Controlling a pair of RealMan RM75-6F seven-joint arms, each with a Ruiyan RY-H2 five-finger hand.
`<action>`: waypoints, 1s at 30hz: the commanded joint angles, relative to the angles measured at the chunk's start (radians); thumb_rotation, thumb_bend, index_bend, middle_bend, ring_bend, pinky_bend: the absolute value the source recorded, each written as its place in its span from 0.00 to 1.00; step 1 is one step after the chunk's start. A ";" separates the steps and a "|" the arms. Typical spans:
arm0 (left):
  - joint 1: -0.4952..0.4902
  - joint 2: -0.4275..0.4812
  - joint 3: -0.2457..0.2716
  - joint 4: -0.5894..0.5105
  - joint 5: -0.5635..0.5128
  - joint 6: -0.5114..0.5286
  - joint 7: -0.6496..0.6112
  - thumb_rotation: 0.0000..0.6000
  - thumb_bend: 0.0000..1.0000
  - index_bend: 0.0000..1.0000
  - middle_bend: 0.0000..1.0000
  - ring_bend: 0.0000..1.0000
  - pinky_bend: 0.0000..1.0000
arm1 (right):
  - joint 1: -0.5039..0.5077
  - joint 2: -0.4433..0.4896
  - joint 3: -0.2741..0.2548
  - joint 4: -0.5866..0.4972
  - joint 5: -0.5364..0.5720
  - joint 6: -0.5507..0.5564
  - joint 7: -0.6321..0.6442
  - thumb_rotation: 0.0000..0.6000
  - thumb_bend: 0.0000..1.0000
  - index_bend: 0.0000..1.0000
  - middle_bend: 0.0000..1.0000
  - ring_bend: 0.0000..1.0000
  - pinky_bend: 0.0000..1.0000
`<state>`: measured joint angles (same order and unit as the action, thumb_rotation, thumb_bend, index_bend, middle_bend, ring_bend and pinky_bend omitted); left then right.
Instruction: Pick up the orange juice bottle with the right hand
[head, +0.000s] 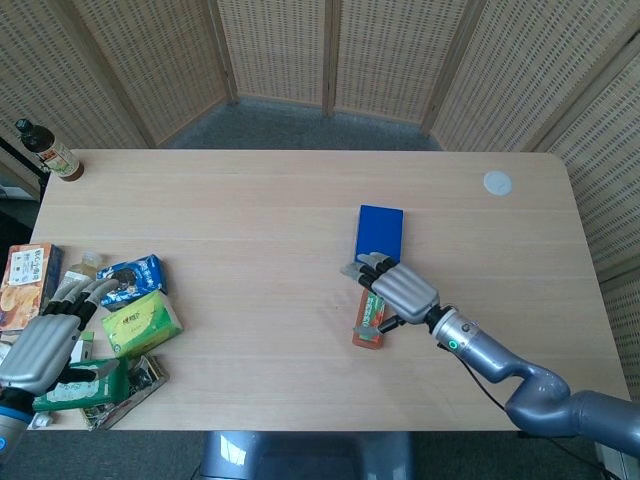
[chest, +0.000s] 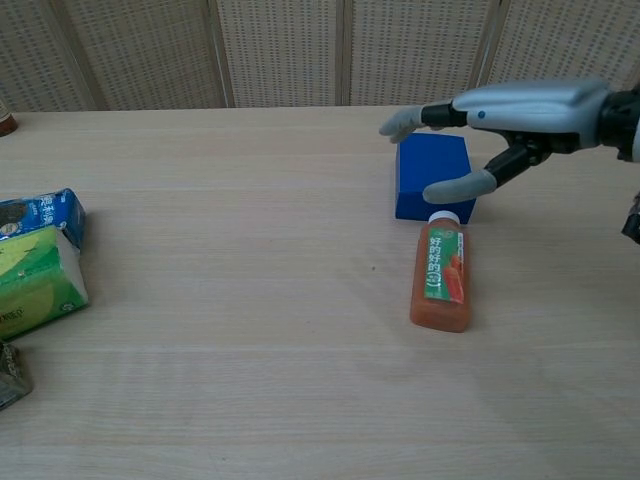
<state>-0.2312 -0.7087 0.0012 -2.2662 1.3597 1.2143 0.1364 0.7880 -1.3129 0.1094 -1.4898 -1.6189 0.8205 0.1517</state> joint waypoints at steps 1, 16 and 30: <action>-0.009 -0.005 -0.005 -0.001 -0.013 -0.009 0.006 1.00 0.24 0.01 0.00 0.00 0.00 | 0.033 -0.025 -0.021 0.029 -0.015 -0.039 0.024 0.32 0.25 0.00 0.14 0.00 0.00; -0.038 -0.028 -0.021 0.009 -0.057 -0.035 0.021 1.00 0.24 0.00 0.00 0.00 0.00 | 0.093 -0.121 -0.093 0.162 -0.073 -0.033 0.111 0.31 0.25 0.16 0.31 0.20 0.00; -0.036 -0.026 -0.016 0.004 -0.046 -0.032 0.013 1.00 0.24 0.00 0.00 0.00 0.00 | 0.145 -0.215 -0.145 0.325 -0.074 -0.080 0.184 0.31 0.26 0.17 0.31 0.20 0.00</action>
<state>-0.2673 -0.7353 -0.0155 -2.2617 1.3133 1.1821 0.1496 0.9260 -1.5175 -0.0282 -1.1800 -1.6940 0.7477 0.3258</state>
